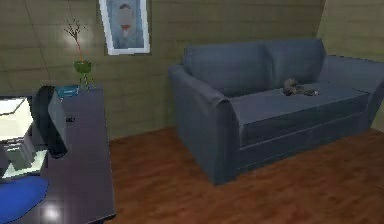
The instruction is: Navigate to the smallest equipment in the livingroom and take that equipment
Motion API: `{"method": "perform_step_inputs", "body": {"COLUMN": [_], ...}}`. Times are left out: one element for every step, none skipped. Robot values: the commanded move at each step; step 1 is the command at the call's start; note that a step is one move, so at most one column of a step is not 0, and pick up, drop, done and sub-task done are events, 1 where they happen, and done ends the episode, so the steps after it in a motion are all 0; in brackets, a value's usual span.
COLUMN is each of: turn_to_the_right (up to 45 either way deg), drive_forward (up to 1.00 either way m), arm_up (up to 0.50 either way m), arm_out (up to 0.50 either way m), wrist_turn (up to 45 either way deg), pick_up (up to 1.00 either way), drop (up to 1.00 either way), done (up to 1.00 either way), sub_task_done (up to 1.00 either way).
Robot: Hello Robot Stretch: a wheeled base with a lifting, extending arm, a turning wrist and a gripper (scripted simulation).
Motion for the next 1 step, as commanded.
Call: {"method": "perform_step_inputs", "body": {"turn_to_the_right": [0.0], "drive_forward": [0.05], "arm_up": [0.0], "arm_out": [0.0], "wrist_turn": [0.0], "pick_up": [0.0], "drop": [0.0], "done": [0.0], "sub_task_done": [0.0]}}
